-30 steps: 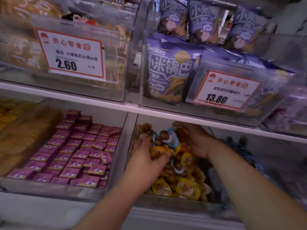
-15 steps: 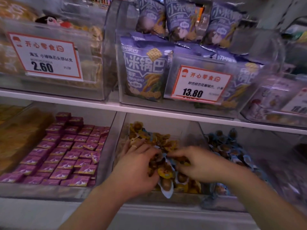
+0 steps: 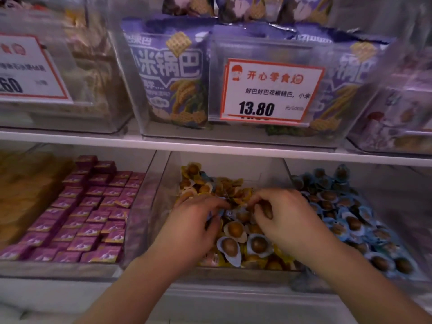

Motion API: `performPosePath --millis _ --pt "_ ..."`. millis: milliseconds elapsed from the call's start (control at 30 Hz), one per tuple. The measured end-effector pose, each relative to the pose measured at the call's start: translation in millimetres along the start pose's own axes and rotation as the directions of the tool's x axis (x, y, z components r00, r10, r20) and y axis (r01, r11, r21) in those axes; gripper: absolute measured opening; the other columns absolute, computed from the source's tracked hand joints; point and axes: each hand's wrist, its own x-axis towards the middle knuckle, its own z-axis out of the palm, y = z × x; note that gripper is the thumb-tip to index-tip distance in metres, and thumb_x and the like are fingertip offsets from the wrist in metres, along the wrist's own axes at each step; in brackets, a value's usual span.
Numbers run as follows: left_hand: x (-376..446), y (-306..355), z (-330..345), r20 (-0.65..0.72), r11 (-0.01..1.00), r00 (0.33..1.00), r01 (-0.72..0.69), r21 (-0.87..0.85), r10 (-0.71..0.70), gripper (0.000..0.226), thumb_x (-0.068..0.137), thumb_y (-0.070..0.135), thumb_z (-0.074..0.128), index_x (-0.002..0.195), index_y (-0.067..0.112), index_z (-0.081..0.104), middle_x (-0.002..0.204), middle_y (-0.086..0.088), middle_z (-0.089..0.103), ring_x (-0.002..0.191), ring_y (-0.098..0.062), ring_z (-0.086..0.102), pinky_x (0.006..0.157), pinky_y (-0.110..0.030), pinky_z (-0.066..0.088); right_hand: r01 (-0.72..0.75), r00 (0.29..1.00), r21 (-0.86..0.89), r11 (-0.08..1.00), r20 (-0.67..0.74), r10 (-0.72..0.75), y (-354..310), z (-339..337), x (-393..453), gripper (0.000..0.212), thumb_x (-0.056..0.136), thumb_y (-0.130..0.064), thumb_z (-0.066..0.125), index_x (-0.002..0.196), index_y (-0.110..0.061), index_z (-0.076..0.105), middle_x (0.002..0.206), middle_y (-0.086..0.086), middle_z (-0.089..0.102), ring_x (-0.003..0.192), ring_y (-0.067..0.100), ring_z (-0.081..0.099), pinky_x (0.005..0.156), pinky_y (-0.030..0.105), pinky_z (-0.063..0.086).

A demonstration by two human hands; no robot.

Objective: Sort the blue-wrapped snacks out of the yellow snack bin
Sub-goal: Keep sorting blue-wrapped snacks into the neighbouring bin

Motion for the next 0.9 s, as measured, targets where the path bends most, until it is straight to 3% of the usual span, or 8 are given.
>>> performPosePath --millis 100,233,300,367,533,667,800,900 --pt "2 -8 1 -0.048 0.981 0.990 0.127 -0.147 -0.135 0.033 0.087 0.014 0.066 0.105 0.042 0.069 0.109 0.020 0.067 0.097 -0.001 0.064 0.078 -0.019 0.051 -0.025 1.000 0.011 1.000 0.008 0.025 1 -1 -1 0.014 0.089 -0.020 0.061 0.094 -0.027 0.072 0.063 -0.020 0.055 0.062 -0.003 0.057 0.053 0.007 0.039" --pt "0 -10 -3 -0.130 0.916 0.963 0.178 -0.361 -0.238 0.032 0.089 0.016 0.067 0.101 0.046 0.067 0.088 0.022 0.070 0.073 -0.005 0.067 0.054 -0.026 0.053 0.065 0.977 -0.120 0.991 0.209 -0.039 -2 2 -4 0.030 0.091 -0.035 0.054 0.121 -0.031 0.061 0.110 -0.007 0.065 0.098 0.016 0.062 0.082 0.036 0.054" --pt "-2 -6 -6 -0.192 0.889 0.948 0.149 -0.433 -0.253 0.031 0.091 0.016 0.066 0.104 0.044 0.066 0.091 0.021 0.069 0.071 -0.008 0.068 0.056 -0.030 0.055 0.108 0.952 -0.168 0.980 0.303 -0.053 -5 3 -6 0.043 0.090 -0.042 0.052 0.132 -0.034 0.052 0.124 -0.007 0.060 0.110 0.018 0.059 0.088 0.037 0.052" --pt "-5 -2 -10 -0.228 0.864 0.941 0.111 -0.491 -0.251 0.033 0.093 0.013 0.061 0.107 0.044 0.064 0.091 0.022 0.068 0.063 -0.001 0.064 0.050 -0.018 0.050 0.134 0.931 -0.157 0.978 0.357 -0.070 -6 1 -6 0.049 0.088 -0.045 0.052 0.136 -0.035 0.048 0.127 -0.007 0.059 0.113 0.018 0.058 0.091 0.036 0.051" --pt "-11 5 -14 -0.107 0.731 0.949 0.154 -0.665 -0.298 0.029 0.085 0.023 0.045 0.094 0.039 0.069 0.056 0.007 0.055 0.038 -0.007 0.040 0.036 -0.022 0.032 0.139 0.928 -0.165 0.976 0.366 -0.071 -7 2 -2 0.046 0.089 -0.048 0.059 0.133 -0.033 0.052 0.125 -0.006 0.061 0.114 0.018 0.060 0.089 0.037 0.052" --pt "-9 5 -11 0.015 0.760 0.962 0.224 -0.610 -0.272 0.028 0.076 0.027 0.051 0.090 0.042 0.069 0.049 0.012 0.044 0.044 -0.007 0.040 0.042 -0.026 0.034 0.113 0.982 -0.149 0.982 0.166 -0.087 -9 6 -4 0.021 0.095 -0.035 0.056 0.115 -0.032 0.061 0.104 -0.008 0.069 0.096 0.014 0.065 0.078 0.034 0.053" --pt "-9 2 -16 -0.002 0.777 0.967 0.204 -0.595 -0.256 0.021 0.082 0.029 0.053 0.093 0.041 0.067 0.052 0.012 0.046 0.042 -0.007 0.040 0.040 -0.027 0.035 -0.002 1.000 0.166 0.986 -0.010 0.003 -7 -10 -11 0.018 0.098 -0.019 0.050 0.104 -0.029 0.064 0.068 -0.022 0.057 0.068 -0.007 0.058 0.054 0.008 0.040" --pt "-11 1 -17 -0.007 0.838 0.981 0.163 -0.521 -0.195 0.021 0.089 0.025 0.058 0.097 0.043 0.067 0.059 0.012 0.053 0.046 -0.002 0.046 0.043 -0.021 0.038 0.063 0.996 -0.002 0.998 0.067 -0.063 -1 -19 -15 0.019 0.094 -0.027 0.042 0.093 -0.027 0.060 0.081 -0.014 0.053 0.077 0.004 0.056 0.063 0.019 0.040"
